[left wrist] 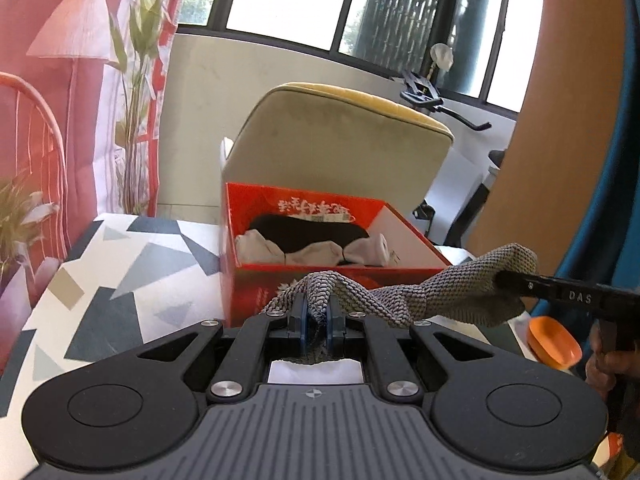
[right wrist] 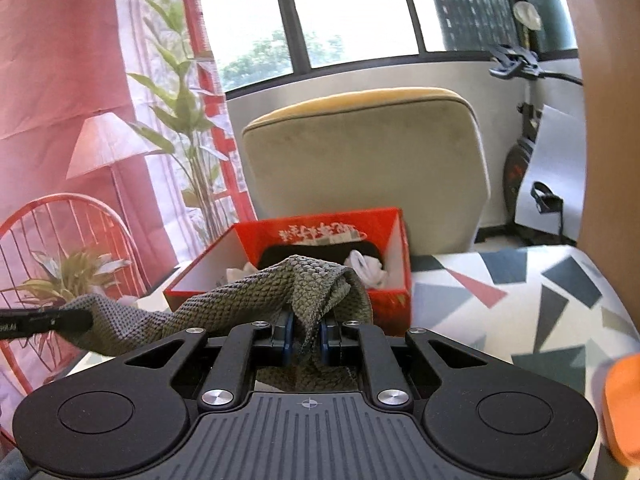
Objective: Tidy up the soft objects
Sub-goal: 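Lift the grey knit towel and carry it over the red box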
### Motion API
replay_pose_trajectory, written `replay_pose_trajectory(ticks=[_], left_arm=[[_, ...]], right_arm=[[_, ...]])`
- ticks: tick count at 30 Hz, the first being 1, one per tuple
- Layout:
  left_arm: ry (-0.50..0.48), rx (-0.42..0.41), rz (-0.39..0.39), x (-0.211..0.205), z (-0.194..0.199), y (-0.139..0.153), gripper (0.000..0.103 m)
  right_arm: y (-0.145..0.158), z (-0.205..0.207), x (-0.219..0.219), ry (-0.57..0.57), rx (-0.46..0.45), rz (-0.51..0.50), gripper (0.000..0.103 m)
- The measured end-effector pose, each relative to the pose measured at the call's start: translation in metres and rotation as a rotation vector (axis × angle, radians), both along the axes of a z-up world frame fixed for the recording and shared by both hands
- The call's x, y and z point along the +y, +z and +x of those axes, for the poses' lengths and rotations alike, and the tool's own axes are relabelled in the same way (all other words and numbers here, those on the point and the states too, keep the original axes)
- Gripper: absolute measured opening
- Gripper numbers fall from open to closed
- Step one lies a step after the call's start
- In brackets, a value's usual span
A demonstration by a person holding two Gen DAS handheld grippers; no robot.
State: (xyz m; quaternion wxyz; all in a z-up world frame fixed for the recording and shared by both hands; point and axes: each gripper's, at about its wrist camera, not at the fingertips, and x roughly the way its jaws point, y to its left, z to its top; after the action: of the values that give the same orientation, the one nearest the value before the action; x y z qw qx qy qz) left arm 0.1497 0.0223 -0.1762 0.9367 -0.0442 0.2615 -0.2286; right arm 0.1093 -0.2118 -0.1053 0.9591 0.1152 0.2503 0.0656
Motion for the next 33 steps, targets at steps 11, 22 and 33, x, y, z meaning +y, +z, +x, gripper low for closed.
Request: replay_pose_trajectory(ticks=[11, 22, 33], left_arm=[[-0.035, 0.028, 0.029, -0.007, 0.018, -0.003, 0.01], [-0.028, 0.03, 0.02, -0.011, 0.042, 0.005, 0.01], [-0.013, 0.036, 0.021, -0.034, 0.086, 0.019, 0.01]], right_arm=[[0.0, 0.02, 0.007, 0.04, 0.034, 0.0, 0.012], [0.0, 0.039, 0.002, 0.045, 0.053, 0.012, 0.012], [0.016, 0.08, -0.002, 0.055, 0.028, -0.02, 0.012]])
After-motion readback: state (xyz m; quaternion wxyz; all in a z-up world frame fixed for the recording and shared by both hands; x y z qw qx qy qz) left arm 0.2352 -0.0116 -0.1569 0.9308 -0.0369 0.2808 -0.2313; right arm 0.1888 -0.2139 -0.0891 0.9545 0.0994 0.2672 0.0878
